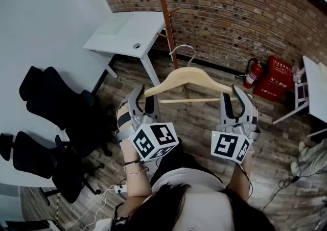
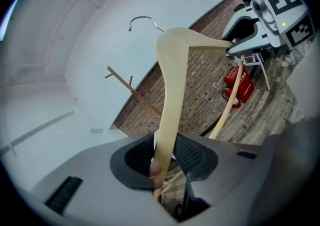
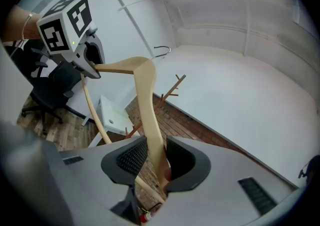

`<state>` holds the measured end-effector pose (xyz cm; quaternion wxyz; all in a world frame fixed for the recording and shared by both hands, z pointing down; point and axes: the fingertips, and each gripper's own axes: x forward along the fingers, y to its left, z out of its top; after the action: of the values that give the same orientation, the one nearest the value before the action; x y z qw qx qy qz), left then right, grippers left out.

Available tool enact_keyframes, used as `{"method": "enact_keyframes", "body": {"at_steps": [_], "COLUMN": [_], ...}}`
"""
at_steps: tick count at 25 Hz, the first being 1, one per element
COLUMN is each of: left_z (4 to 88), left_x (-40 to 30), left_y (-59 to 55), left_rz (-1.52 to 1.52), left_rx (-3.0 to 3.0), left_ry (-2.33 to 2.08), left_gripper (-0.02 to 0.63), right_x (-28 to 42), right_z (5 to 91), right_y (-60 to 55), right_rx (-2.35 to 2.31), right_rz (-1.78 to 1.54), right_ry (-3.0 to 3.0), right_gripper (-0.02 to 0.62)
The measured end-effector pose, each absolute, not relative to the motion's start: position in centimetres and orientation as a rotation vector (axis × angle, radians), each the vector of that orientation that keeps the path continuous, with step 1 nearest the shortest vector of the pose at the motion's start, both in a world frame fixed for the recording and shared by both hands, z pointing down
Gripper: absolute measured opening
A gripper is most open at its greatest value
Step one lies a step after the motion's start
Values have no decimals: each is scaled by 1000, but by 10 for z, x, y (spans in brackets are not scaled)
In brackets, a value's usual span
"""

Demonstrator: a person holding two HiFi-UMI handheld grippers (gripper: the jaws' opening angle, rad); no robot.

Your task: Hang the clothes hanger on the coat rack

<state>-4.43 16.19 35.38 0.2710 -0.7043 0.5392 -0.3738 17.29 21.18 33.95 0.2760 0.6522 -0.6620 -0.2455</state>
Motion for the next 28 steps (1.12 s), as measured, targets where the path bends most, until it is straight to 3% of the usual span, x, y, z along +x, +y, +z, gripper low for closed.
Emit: {"method": "enact_keyframes", "body": {"at_steps": [15, 28], "left_z": [347, 354], "left_x": [-39, -50], "left_y": [160, 85], "left_rz": [-994, -966], "left_rx": [-1874, -1906], "left_ry": [1469, 1448], "left_gripper": [115, 117], "right_x": [176, 164], "right_z": [344, 346], "right_y": [208, 140], "right_rx": [1785, 1785], "right_rz": [-680, -686], "right_ry": [-1795, -1746], "right_gripper": [135, 135]}}
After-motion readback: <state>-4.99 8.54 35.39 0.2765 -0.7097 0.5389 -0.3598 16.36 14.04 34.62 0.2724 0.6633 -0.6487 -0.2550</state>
